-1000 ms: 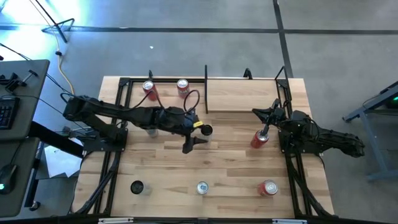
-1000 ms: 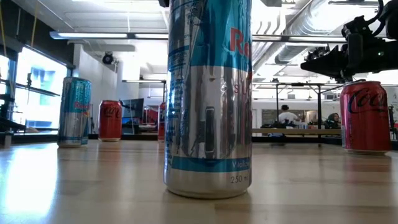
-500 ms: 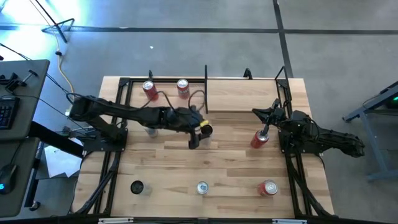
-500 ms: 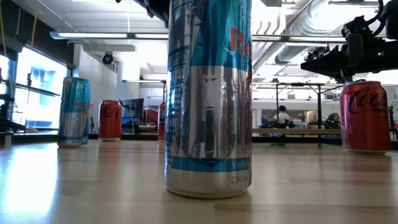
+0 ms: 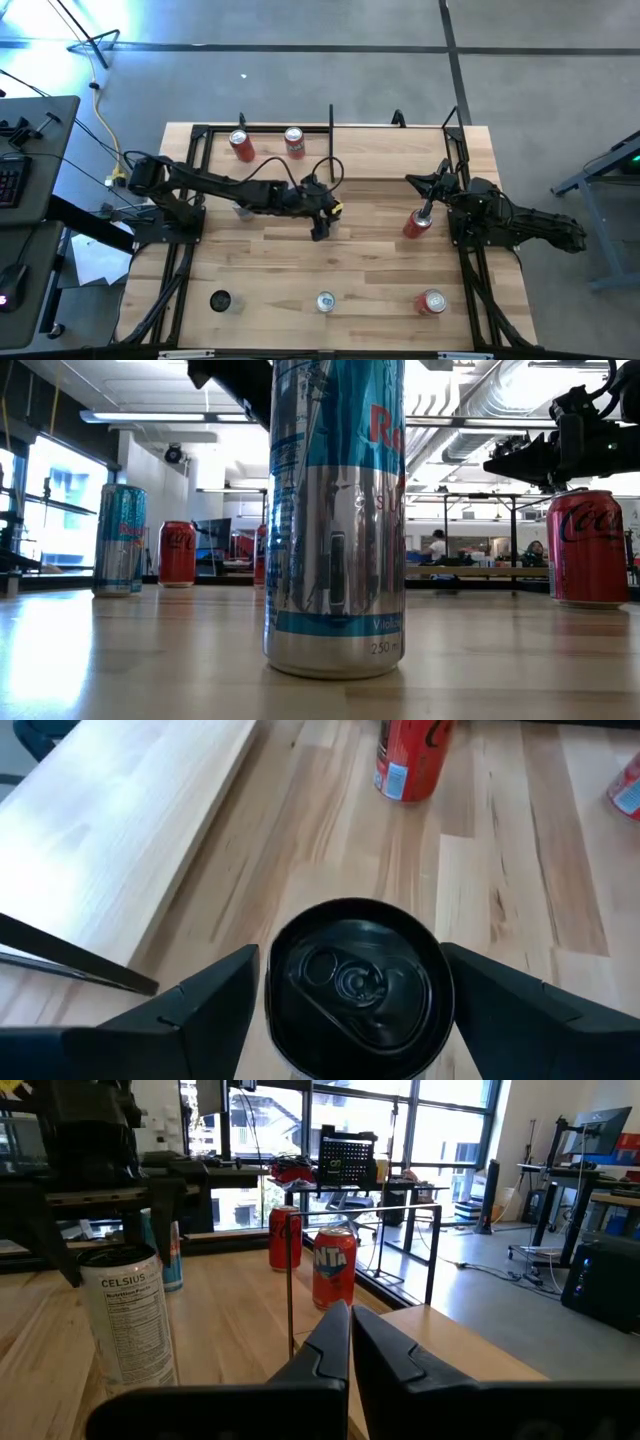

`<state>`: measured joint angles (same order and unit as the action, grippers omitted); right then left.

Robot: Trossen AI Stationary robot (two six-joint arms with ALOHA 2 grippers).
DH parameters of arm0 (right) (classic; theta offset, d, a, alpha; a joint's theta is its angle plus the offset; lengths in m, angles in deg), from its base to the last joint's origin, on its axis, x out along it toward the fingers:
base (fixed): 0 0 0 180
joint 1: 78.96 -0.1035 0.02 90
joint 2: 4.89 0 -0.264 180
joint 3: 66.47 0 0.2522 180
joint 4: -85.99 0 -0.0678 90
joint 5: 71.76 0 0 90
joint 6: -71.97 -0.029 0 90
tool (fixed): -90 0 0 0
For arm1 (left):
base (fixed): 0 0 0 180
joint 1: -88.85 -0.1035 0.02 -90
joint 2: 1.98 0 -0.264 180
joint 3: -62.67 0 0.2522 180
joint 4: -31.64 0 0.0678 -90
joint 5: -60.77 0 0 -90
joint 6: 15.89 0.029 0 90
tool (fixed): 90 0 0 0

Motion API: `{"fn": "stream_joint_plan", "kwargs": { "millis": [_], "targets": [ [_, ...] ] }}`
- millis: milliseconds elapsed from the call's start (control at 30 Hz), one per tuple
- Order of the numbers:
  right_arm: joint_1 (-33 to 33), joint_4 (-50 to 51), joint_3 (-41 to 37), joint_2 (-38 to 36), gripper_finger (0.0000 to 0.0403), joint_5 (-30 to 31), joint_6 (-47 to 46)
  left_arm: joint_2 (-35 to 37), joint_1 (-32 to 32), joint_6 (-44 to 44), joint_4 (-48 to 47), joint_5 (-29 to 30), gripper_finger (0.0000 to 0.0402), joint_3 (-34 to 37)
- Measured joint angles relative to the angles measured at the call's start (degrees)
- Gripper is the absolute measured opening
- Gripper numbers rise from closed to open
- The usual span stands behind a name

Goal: Place canned beverage on shelf
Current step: Put the top white soda can on the shelf

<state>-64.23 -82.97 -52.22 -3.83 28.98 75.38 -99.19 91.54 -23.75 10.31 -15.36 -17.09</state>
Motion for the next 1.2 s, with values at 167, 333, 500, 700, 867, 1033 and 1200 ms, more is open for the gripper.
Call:
{"fn": "stream_joint_plan", "kwargs": {
  "millis": [167, 333, 500, 700, 867, 1033, 1200],
  "targets": [
    [0.01, 0.02, 0.01, 0.0, 0.0, 0.02, -0.01, 0.02, -0.44, -1.2, -0.15, -2.43, 0.0296, 0.0],
    [0.01, 0.01, 0.0, 0.0, 0.0, 0.0, -0.01, 0.02, -0.9, -3.05, -0.35, -3.41, 0.0284, 0.0],
    [-0.01, 0.01, 0.01, 0.0, 0.0, 0.01, 0.01, 0.07, -0.97, -3.5, -0.43, -3.5, 0.0241, 0.0],
    [-0.01, 0.0, 0.01, 0.0, 0.0, 0.0, 0.01, 0.41, -1.08, -2.41, -1.07, -4.5, 0.0236, 0.0],
    [0.0, 0.02, 0.01, 0.0, 0.0, 0.01, 0.01, 0.68, -2.76, -1.97, -2.73, -5.9, 0.0236, -2.84],
    [0.01, 0.02, 0.01, 0.02, 0.0, 0.01, 0.0, 0.29, -5.57, -0.49, -1.67, -11.54, 0.0236, -9.31],
    [0.01, 0.02, 0.01, 0.04, 0.0, 0.02, -0.01, -1.01, -8.36, 3.75, -7.36, -13.66, 0.0236, -16.92]
  ]
}}
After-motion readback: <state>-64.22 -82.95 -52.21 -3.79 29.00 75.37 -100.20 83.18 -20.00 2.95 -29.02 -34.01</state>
